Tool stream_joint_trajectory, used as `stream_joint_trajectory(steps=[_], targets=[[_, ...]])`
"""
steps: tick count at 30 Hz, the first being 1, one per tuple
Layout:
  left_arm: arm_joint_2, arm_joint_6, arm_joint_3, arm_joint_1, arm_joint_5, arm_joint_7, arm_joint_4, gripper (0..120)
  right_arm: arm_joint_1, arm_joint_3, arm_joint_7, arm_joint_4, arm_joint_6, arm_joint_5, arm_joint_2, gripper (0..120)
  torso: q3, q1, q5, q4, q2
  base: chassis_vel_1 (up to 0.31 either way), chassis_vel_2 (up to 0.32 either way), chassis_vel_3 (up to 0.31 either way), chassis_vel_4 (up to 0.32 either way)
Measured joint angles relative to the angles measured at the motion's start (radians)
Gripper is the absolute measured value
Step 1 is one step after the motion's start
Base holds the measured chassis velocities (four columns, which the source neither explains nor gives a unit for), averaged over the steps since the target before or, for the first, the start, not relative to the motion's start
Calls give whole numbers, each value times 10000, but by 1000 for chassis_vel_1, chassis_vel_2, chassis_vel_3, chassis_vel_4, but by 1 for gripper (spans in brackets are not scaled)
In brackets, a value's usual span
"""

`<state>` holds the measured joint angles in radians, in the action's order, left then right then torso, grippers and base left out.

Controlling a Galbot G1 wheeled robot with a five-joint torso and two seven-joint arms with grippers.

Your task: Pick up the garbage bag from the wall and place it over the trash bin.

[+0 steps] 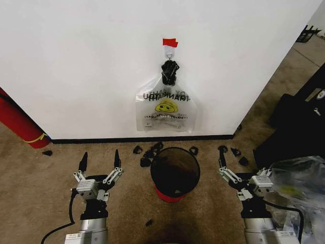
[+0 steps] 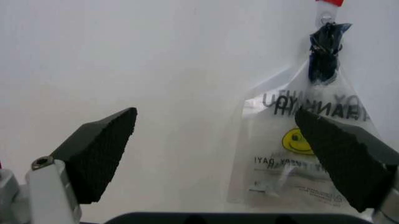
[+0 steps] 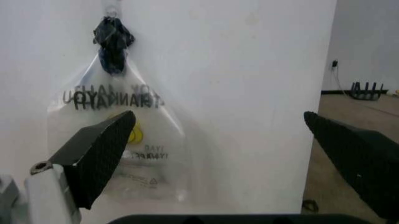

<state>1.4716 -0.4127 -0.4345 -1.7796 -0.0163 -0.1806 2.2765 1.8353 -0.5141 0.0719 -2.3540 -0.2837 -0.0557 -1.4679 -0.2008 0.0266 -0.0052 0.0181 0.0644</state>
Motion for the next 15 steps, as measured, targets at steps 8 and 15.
stream_joint_trajectory(steps=[8,15], targets=[[-10,23,-76,22,-76,-3,36,100,178,-74,29,-2,-168,9,-11,100,0,0,-1,0,0,0,0,0,0],[-4,28,-55,-22,-44,-3,70,100,218,-89,52,-28,-223,12,-9,100,0,0,-1,0,0,0,0,0,0]])
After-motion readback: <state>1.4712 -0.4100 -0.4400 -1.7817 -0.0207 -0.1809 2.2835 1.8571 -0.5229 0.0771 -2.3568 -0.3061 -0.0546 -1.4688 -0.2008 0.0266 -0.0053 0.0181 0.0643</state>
